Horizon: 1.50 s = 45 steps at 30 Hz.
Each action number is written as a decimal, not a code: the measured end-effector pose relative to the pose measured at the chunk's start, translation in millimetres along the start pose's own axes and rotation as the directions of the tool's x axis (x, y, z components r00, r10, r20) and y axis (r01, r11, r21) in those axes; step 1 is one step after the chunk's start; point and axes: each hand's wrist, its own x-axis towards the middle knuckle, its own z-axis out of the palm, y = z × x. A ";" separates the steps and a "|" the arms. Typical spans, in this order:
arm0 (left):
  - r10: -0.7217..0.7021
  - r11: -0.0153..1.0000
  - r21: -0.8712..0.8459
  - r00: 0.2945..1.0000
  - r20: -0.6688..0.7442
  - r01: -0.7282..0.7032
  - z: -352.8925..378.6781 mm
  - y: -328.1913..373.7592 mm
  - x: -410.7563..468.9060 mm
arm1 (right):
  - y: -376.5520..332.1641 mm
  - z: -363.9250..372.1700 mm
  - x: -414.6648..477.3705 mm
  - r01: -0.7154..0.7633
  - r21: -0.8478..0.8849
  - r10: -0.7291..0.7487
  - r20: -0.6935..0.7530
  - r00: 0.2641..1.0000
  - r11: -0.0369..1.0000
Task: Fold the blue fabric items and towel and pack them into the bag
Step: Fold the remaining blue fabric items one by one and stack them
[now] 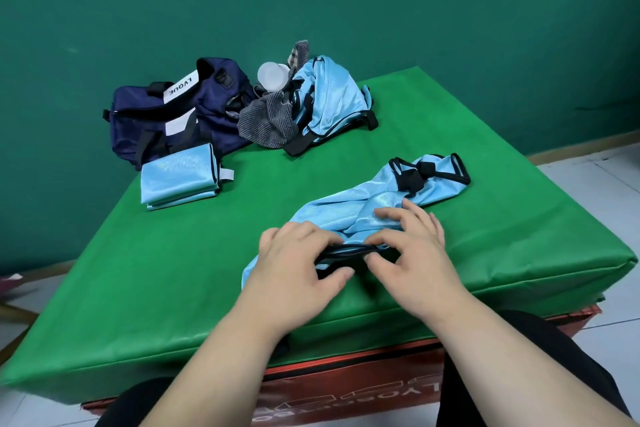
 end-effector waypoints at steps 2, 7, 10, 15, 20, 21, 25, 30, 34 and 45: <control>0.023 0.999 0.036 1.000 0.005 -0.024 4.8 6.1 2.9 | 0.9 -0.5 0.3 -0.023 0.021 0.023 0.021 1.000 1.000; 0.048 0.999 0.029 0.994 -0.096 -0.045 10.1 13.2 10.3 | 5.6 -0.3 -0.2 -0.059 0.057 0.059 0.013 0.998 0.997; 0.079 0.997 0.032 0.990 -0.120 -0.076 6.9 12.9 13.9 | 6.5 -0.7 -1.1 -0.038 0.043 0.040 -0.048 0.998 0.998; 0.094 0.995 0.030 0.991 -0.099 -0.092 5.9 10.4 20.2 | 2.9 -1.7 -2.9 0.004 0.001 -0.004 -0.135 0.991 1.000; 0.114 0.993 0.021 0.988 -0.102 -0.112 5.8 10.9 20.9 | 1.0 0.4 -0.8 0.029 -0.005 -0.029 -0.194 0.981 1.000; 0.121 0.993 0.020 0.987 -0.101 -0.119 4.7 11.8 20.9 | 0.1 0.8 -0.9 0.036 0.000 -0.035 -0.195 0.980 0.999; 0.099 0.995 -0.015 0.993 -0.064 -0.100 -0.9 16.3 21.0 | -3.7 0.1 -0.9 0.044 0.004 -0.043 -0.165 0.985 0.999; 0.073 0.997 -0.017 0.997 -0.029 -0.073 -2.6 21.2 19.1 | -5.6 -5.1 -0.9 0.042 0.016 -0.040 -0.118 0.992 0.999; 0.027 0.998 -0.061 1.000 0.005 -0.026 -5.5 21.0 20.6 | -9.6 -7.4 -2.2 0.050 0.049 -0.044 -0.119 0.992 0.998; 0.063 0.990 -0.132 0.997 0.036 -0.058 -30.5 28.3 0.5 | -31.8 -25.3 -18.2 0.283 -0.095 -0.293 -0.132 0.947 0.955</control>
